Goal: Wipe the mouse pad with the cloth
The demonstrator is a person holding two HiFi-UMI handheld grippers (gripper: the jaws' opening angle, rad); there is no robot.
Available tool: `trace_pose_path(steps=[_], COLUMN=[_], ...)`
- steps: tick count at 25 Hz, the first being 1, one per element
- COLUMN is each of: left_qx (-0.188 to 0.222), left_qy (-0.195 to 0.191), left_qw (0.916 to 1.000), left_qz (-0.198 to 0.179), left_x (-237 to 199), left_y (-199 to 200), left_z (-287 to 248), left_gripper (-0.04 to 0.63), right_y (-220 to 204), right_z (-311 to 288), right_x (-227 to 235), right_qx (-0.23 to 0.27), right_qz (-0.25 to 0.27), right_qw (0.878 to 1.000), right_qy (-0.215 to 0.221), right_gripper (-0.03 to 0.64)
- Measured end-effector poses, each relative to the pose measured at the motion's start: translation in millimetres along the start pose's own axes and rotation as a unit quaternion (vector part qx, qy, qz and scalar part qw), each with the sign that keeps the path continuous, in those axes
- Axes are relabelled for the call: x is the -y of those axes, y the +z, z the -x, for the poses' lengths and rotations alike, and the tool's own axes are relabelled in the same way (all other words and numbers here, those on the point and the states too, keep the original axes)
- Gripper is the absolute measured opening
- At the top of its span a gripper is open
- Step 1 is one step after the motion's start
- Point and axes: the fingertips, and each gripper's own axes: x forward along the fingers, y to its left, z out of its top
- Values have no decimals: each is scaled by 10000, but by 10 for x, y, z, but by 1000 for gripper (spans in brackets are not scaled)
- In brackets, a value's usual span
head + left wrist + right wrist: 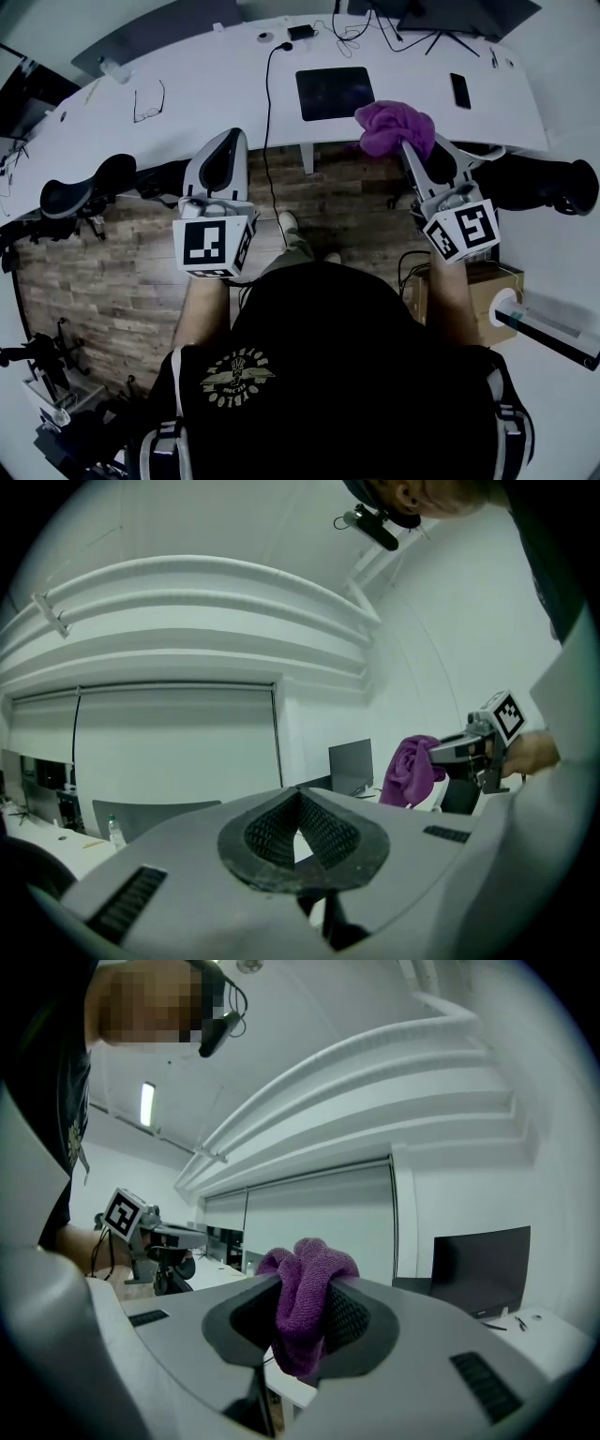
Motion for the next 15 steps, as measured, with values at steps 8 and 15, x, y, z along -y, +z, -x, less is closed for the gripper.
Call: trace_pose_path(steps=[8, 15], left_qx=[-5, 39], left_qy=[-191, -352], left_qw=[9998, 9994], left_qz=[8, -3], left_x=[-190, -394], left_y=[-28, 16], left_z=[-468, -780], left_gripper=[2, 2], right_y=[9, 90], right_z=[-358, -683], right_x=[216, 298], right_qx=[-29, 1], right_qz=[-43, -63], right_qw=[9999, 9997], right_qy=[-159, -254], right_gripper=[86, 86])
